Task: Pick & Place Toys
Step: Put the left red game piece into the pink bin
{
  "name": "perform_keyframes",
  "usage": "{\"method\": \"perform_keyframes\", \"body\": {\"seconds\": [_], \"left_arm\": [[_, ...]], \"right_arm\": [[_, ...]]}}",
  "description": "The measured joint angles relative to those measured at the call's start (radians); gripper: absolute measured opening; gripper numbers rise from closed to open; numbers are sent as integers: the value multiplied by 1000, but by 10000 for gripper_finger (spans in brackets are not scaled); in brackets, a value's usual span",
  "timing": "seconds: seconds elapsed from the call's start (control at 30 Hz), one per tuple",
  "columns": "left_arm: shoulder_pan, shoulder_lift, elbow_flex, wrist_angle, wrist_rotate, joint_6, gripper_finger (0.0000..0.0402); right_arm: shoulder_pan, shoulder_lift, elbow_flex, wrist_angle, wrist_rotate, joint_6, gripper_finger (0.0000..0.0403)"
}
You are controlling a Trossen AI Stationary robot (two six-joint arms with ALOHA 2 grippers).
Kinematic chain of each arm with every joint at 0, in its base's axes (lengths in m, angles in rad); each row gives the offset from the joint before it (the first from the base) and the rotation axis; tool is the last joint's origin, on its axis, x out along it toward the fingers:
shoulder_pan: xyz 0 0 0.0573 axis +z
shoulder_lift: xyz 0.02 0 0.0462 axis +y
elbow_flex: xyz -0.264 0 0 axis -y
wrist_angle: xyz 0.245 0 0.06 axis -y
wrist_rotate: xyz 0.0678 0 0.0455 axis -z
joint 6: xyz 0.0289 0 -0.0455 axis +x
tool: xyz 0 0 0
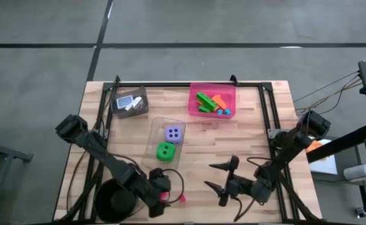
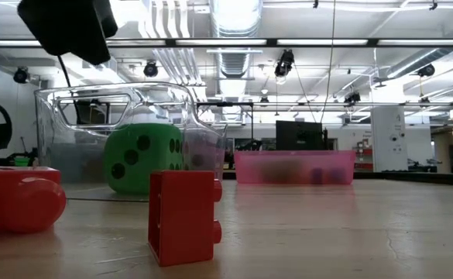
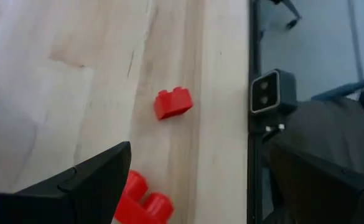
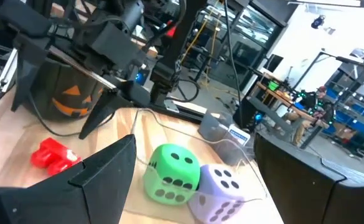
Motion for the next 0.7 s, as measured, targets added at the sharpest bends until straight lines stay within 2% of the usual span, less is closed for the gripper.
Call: {"method": "perform_keyframes", "body": {"seconds": [0.17, 0.3, 0.47, 0.7], "left_arm": [[-8, 71, 73, -58, -9, -168, 379], [-27, 107, 87, -81, -9, -287, 379], [-44, 130, 85, -116, -31, -371, 379], [-43, 132, 83, -240, -63, -451, 379]], "right_arm": [[59, 5, 0, -3, 42, 54, 324], [105, 6, 0, -17, 78, 97, 324], [142, 14, -1, -25, 125, 137, 324], [156, 41, 0, -27, 126, 194, 324]]}}
